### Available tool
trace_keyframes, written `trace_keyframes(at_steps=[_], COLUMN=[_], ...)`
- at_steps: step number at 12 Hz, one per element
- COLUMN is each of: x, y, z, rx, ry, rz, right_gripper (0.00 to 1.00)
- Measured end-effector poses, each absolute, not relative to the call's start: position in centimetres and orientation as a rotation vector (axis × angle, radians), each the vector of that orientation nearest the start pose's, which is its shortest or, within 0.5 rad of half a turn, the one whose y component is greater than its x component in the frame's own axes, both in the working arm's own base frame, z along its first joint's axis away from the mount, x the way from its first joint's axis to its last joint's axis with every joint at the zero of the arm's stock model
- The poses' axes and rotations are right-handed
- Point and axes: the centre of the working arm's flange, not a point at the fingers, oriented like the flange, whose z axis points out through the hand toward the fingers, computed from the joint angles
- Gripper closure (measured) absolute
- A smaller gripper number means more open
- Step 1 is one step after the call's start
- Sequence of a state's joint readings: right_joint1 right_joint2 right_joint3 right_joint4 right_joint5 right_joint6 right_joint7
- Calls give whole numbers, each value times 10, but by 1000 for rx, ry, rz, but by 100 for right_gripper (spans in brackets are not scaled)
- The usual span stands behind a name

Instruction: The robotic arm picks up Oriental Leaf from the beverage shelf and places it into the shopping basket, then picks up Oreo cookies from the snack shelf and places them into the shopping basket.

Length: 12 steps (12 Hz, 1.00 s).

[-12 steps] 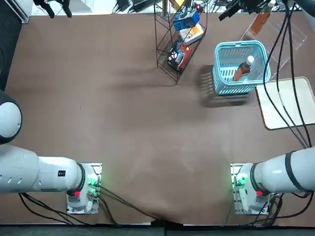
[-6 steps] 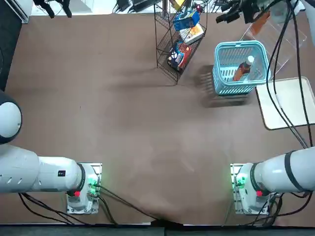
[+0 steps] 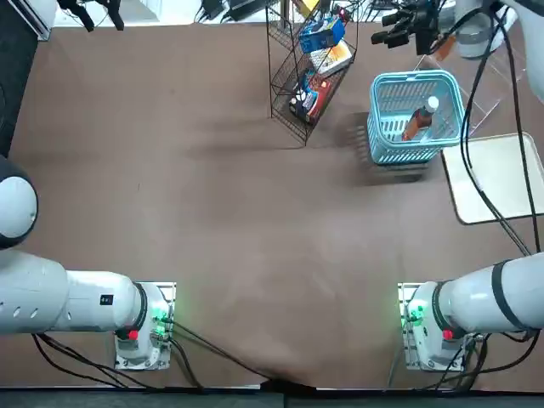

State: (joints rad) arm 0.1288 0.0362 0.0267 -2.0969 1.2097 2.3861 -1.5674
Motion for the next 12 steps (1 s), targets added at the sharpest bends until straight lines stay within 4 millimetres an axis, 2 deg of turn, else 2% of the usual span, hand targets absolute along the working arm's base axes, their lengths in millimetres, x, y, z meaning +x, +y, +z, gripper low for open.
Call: trace_keyframes(at_steps=[1,2,3,8,12], x=[568,563,563,566,568], y=[106,122,127,126,128], z=[432,424,417,384,385], rx=[-2189,-2185,-2170,-2141,-2137], ry=[-1032,-1027,-1027,-1017,-1016], rz=[-993,-998,-1007,-1034,-1048], right_gripper=[0,0,0,0,0])
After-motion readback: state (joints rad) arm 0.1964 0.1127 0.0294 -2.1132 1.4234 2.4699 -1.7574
